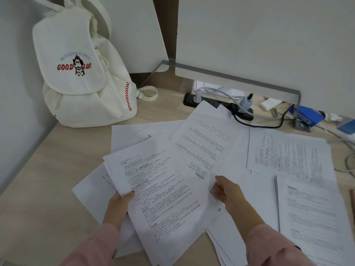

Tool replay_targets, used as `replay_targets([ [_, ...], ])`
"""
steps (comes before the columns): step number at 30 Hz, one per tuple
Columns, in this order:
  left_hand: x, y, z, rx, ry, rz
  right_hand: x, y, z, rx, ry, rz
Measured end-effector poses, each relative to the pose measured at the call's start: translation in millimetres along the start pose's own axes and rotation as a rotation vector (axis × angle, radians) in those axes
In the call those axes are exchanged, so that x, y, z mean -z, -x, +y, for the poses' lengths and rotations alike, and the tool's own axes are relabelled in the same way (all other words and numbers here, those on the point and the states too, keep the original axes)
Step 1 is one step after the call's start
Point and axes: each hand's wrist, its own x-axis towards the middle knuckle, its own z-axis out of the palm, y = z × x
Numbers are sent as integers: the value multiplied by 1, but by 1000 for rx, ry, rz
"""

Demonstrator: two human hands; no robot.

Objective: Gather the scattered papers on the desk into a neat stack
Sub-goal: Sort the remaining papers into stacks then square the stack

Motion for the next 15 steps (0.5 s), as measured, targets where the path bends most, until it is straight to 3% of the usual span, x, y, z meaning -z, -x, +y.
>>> replay_targets([
  [5, 12, 0, 0, 5, -28, 13, -17, 4, -3, 141, 69, -76],
  [8, 25, 2, 4, 1, -30, 21, -16, 10, -17, 158, -231, -122],
  [11, 37, 5, 6, -5, -57, 49, -6, 17, -30, 135, -596, -313],
  [15, 49, 6, 8, -10, -89, 61, 1, 33, -32, 102, -578, -491],
])
